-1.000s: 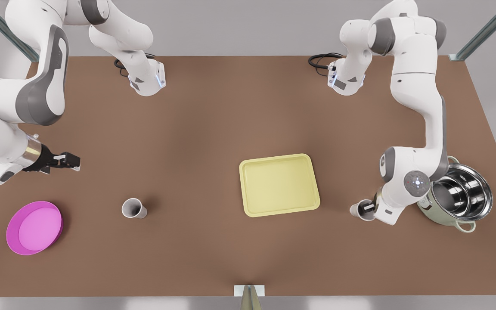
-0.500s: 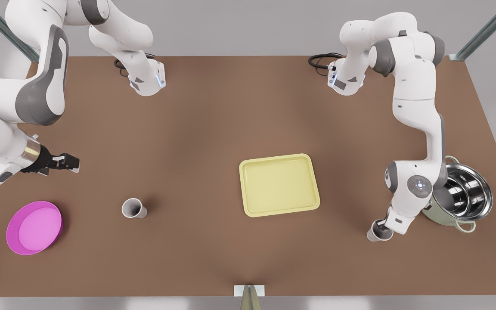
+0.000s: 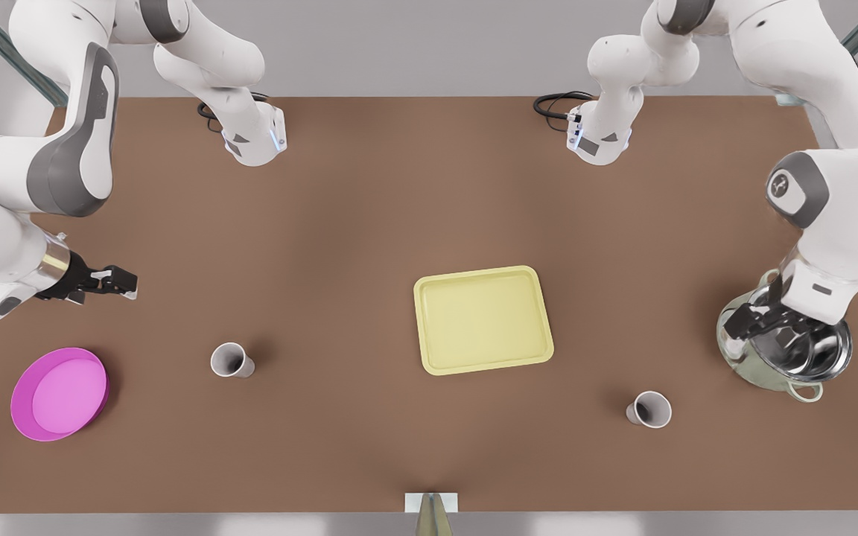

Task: Use the left arm to pick up the white IKEA cup from the tray and place it on the middle-left position; use the right arm to pick up the white IKEA cup from the tray and place it on the middle-right position

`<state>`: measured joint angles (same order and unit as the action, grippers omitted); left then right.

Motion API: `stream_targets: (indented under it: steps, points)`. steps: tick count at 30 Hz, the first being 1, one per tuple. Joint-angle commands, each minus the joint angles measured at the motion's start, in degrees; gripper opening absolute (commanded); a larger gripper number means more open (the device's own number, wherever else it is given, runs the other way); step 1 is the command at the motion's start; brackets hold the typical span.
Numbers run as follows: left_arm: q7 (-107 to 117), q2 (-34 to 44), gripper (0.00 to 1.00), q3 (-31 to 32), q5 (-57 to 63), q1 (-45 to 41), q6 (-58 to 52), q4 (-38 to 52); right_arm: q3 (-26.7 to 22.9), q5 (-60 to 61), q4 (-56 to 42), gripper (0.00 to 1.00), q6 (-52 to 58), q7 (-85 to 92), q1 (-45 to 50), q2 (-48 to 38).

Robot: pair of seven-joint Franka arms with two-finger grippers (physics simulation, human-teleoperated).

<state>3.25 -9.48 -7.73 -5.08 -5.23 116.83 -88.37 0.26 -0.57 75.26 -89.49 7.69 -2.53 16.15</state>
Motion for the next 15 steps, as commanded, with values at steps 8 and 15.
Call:
stream_targets:
  steps: [8, 15]
  points:
    - [-2.99, 2.98, 1.00, 2.81, 1.83, -1.53, -22.87, -0.57, -0.26, 0.31, -0.47, 1.00, -3.76, -4.96, -0.02, -0.07]
    - [-2.99, 2.89, 1.00, 2.81, 1.57, -1.71, -22.70, -0.66, 0.00, 0.13, -0.38, 1.00, -3.67, -4.52, 0.16, -0.07]
